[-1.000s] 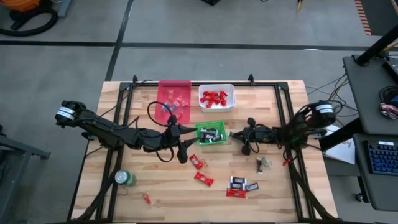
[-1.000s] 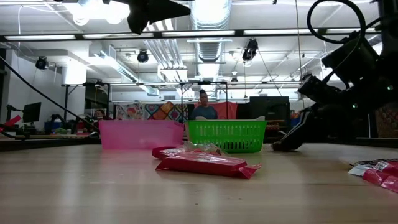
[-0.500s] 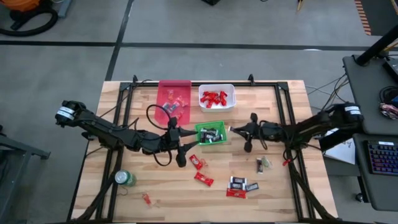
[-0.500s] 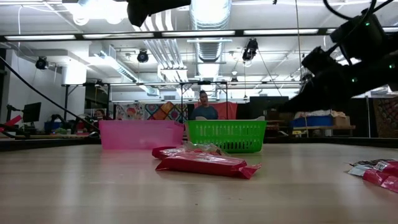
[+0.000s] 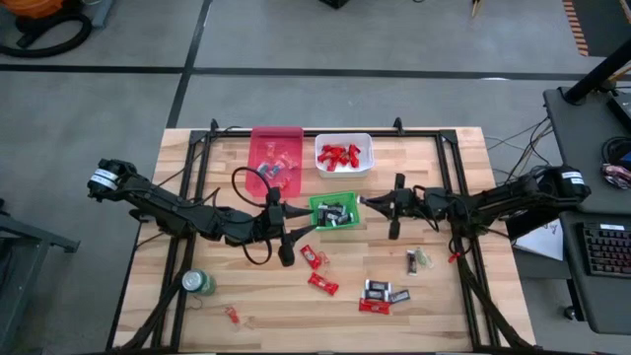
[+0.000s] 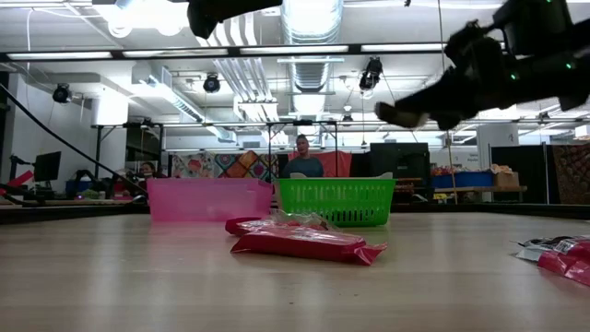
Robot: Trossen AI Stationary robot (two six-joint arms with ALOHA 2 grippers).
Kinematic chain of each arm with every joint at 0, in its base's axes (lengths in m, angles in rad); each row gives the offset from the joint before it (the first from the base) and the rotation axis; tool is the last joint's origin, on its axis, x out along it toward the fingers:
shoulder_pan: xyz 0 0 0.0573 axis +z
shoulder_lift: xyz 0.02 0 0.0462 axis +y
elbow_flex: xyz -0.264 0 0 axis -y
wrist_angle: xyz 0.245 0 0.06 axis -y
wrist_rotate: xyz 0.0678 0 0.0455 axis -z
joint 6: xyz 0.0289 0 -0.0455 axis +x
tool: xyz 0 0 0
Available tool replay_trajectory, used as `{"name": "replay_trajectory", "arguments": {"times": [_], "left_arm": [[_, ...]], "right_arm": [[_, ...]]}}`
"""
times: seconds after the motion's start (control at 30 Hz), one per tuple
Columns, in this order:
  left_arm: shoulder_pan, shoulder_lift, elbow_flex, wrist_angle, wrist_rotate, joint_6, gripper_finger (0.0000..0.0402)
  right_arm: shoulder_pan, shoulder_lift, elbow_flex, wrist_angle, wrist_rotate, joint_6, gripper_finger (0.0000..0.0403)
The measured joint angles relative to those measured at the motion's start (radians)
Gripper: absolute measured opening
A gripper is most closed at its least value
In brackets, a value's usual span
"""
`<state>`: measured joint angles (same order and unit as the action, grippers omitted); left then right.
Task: Sort candy
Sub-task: Put the brown chocolate bar into the green bin
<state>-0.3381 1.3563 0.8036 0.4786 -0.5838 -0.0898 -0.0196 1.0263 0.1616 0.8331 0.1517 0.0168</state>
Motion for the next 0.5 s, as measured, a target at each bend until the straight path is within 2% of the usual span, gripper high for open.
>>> {"name": "replay_trajectory", "arguments": {"times": [0.2,0.5], "left_arm": [[-0.014,0.0,-0.001,0.0,0.0,0.0,0.0161],[-0.063,-0.017,-0.002,-0.042,-0.01,0.002,0.0161]], "right_arm": [[0.002,0.065,0.152,-0.175,-0.053,-0.001,0.0033],[0.002,0.256,0.326,-0.236,-0.075,-0.002,0.0033]]}}
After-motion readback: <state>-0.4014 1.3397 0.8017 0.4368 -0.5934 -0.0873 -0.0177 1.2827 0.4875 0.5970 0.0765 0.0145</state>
